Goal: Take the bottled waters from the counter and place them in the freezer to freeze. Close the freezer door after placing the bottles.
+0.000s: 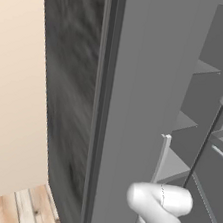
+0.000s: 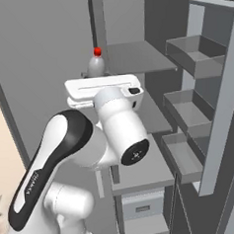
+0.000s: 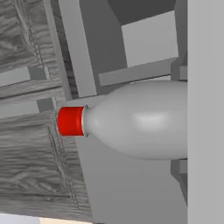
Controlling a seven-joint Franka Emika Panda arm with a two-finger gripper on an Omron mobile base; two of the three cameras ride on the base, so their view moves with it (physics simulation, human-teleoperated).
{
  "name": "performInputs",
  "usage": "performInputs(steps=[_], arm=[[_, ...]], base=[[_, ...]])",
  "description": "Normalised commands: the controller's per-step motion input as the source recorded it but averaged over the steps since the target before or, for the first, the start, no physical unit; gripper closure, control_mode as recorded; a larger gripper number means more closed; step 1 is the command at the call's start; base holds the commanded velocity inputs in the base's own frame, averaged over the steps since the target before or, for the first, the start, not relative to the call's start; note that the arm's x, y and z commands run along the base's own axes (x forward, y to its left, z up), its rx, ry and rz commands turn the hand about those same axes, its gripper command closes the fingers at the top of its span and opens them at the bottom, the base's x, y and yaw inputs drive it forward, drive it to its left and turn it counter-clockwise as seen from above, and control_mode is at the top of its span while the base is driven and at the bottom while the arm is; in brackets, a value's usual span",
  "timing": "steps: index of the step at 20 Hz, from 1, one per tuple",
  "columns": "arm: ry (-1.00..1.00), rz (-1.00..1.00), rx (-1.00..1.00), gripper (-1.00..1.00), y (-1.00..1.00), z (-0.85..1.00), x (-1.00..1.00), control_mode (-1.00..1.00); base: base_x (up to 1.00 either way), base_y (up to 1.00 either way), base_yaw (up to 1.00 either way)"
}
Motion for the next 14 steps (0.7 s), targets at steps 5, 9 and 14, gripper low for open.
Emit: performInputs(steps=[5,9,14], arm=[[-0.03,0.11,-0.17,1.0,-0.03,-0.08,0.0,-1.0],[0.0,0.16,-0.14,1.0,-0.12,0.0,0.09,-1.0],[-0.04,0.12,-0.18,1.0,0.0,0.01,0.02,-1.0]], base=[[0.0,0.0,0.0],[0.0,0.0,0.0],[0.0,0.0,0.0]])
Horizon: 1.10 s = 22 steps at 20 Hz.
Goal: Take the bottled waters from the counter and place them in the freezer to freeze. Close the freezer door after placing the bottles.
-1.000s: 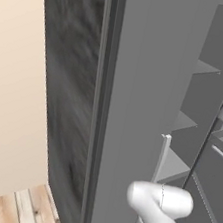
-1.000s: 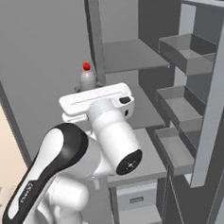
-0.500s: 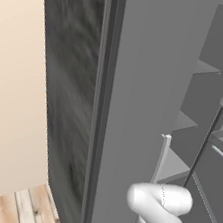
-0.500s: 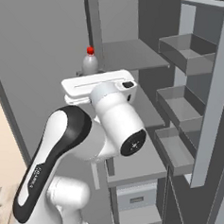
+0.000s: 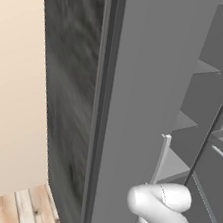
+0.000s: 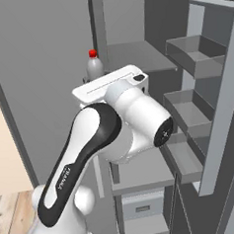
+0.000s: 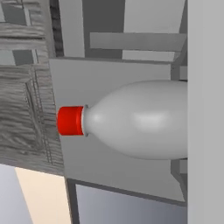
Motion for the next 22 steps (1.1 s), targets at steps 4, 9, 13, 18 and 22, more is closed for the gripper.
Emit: performInputs(steps=[4,9,13,18,22], arm=[[-0.01,0.04,-0.09,1.0,0.01,0.0,0.01,-1.0],[-0.03,0.0,-0.05,1.0,-0.13,0.05,0.11,-1.0],[0.0,-0.02,0.0,1.0,-0.02,0.13,0.29,-1.0],[0.02,-0.09,0.07,1.0,-0.04,0.03,0.56,-1.0],[0.03,-0.12,0.06,1.0,0.0,0.0,0.66,-1.0]], base=[[0.0,0.0,0.0],[0.0,0.0,0.0],[0.0,0.0,0.0],[0.0,0.0,0.0],[0.0,0.0,0.0]])
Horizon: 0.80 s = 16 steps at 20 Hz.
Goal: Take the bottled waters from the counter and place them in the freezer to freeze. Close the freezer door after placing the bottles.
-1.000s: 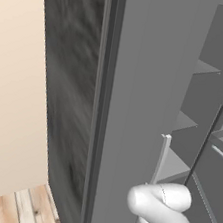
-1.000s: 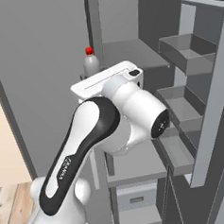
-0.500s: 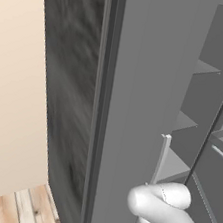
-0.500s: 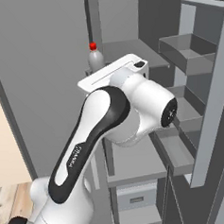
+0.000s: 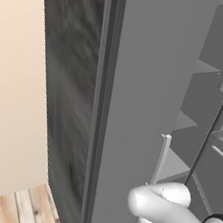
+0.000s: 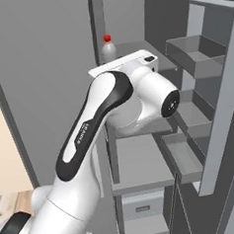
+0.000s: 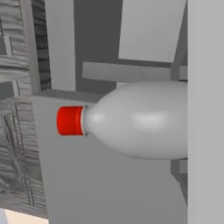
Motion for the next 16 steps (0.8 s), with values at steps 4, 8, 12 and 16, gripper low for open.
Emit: performInputs(steps=[4,8,12,16], arm=[[0.01,-0.11,0.0,1.0,-0.13,0.0,0.67,-1.0],[0.0,-0.03,-0.02,1.0,-0.12,0.0,0.41,-1.0],[0.0,0.0,0.0,1.0,-0.16,0.13,0.25,-1.0],[0.0,0.0,0.0,1.0,-0.18,0.11,0.3,-1.0]], base=[[0.0,0.0,0.0],[0.0,0.0,0.0],[0.0,0.0,0.0],[0.0,0.0,0.0]])
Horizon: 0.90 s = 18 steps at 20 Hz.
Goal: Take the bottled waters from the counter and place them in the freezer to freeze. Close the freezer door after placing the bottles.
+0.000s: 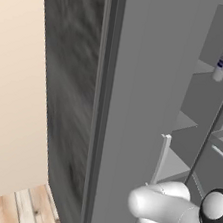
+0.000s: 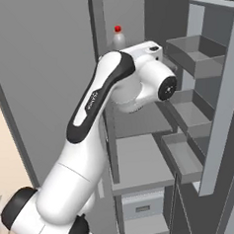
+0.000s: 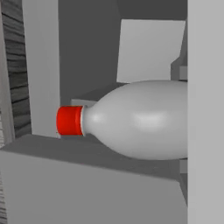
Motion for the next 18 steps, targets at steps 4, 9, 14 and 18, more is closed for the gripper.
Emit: performInputs(steps=[4,9,14,18], arm=[[0.01,0.0,0.0,1.0,-0.18,0.03,0.42,-1.0],[0.04,0.0,0.0,1.0,-0.19,0.0,0.54,-1.0],[0.03,0.0,0.0,1.0,-0.13,0.0,0.53,-1.0],[0.03,0.0,0.0,1.0,-0.13,0.0,0.56,-1.0]], base=[[0.0,0.0,0.0],[0.0,0.0,0.0],[0.0,0.0,0.0],[0.0,0.0,0.0]])
